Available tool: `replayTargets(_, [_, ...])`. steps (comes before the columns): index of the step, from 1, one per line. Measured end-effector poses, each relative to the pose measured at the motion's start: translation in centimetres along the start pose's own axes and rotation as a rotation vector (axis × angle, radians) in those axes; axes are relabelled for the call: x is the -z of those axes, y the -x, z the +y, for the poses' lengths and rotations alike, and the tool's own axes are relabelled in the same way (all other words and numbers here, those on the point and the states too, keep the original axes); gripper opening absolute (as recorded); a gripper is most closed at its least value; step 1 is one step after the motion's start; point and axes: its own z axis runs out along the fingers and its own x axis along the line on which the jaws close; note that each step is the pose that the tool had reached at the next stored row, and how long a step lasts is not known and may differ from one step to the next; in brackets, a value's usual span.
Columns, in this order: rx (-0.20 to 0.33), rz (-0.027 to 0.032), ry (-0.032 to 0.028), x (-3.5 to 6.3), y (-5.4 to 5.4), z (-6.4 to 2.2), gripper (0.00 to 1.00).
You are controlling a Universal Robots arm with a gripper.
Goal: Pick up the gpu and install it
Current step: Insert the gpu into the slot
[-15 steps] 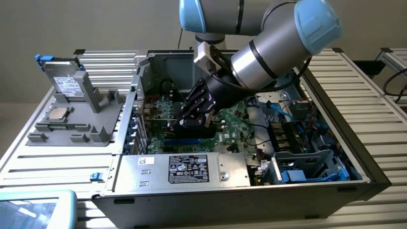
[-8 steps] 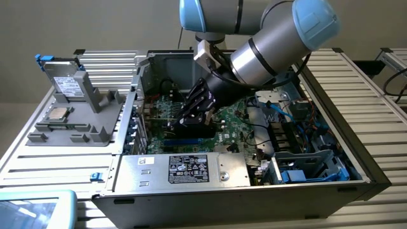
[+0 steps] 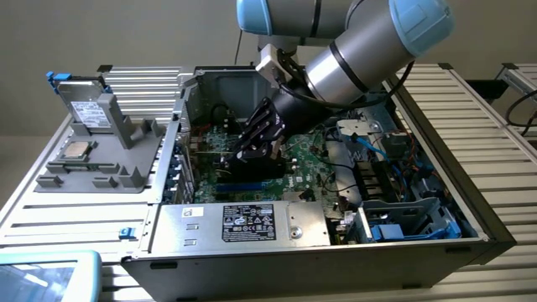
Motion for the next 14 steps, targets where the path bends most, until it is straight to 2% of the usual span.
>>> replayTargets(3, [0.0, 0.0006, -0.0001, 0.03, 0.0, -0.02, 0.28])
replayTargets(5, [-0.002, 0.0052, -0.0001, 0.08, 0.01, -0.07, 0.28])
replayTargets(8, [-0.007, 0.0159, 0.0038, 0.17, 0.01, -0.17, 0.28])
replayTargets(11, [-0.017, 0.0316, 0.0116, 0.21, 0.02, -0.21, 0.28])
replayTargets(13, [-0.022, 0.0422, 0.0129, 0.24, 0.02, -0.24, 0.28])
replayTargets(14, [-0.023, 0.0435, 0.013, 0.24, 0.02, -0.23, 0.28])
